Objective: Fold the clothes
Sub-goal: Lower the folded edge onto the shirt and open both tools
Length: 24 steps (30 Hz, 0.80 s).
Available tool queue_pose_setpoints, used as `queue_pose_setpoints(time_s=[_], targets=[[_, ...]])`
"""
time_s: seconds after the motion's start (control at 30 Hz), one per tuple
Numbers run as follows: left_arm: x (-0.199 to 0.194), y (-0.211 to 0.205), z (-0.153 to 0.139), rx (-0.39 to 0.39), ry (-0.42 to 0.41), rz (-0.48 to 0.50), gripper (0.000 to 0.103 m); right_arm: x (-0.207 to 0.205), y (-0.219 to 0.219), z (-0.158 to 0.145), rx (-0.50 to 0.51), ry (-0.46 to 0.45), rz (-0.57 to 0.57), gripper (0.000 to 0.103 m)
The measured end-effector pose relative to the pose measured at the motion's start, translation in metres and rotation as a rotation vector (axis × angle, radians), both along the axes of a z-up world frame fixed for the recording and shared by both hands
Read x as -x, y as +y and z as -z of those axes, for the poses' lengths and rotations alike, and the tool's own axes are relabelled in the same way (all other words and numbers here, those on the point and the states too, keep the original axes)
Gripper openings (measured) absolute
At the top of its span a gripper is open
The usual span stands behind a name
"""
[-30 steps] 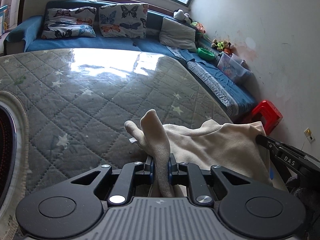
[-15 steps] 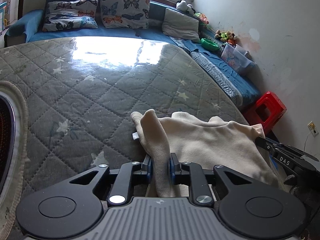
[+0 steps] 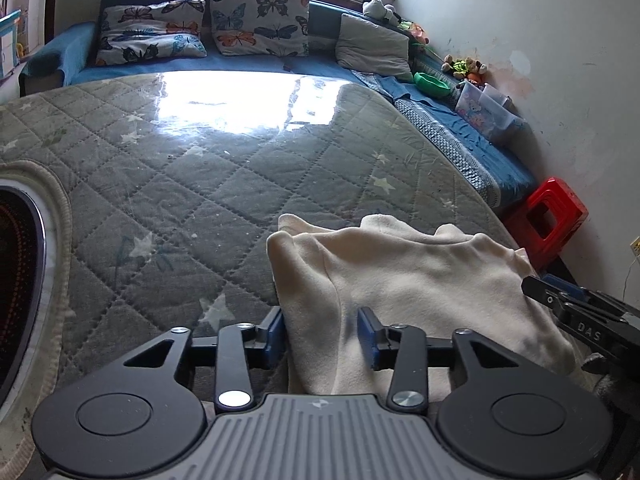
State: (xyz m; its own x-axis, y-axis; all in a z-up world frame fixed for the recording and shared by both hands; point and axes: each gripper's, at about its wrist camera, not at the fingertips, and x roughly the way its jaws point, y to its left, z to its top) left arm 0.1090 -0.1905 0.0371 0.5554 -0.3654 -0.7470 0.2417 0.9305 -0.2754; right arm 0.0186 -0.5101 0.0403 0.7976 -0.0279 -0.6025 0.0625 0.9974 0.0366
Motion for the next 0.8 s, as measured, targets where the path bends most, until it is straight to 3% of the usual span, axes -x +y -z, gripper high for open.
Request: queue_pose_setpoints(time_s=[0.3,0.37,0.57,0.8], targets=[[0.007,0.002,0.002,-0.043,-0.023,-0.010,0.060,0.019,0.024,-0.001,-0.025,-0.004,-0.098,0.051],[0.010,0.002,0.003,-0.059,-0.035,-0.006,0.063,0.024,0.030,0.002,-0.015,0.001,-0.122,0.057],[0.022,0.001,0.002,-0.119,-0.092,0.025,0.072,0.033,0.042,0.009,0.032,0.002,-0.154,0.059],[0.033,0.001,0.005,-0.145,-0.128,0.053,0.073,0.042,0.051,0.007,0.052,-0.012,-0.172,0.064]])
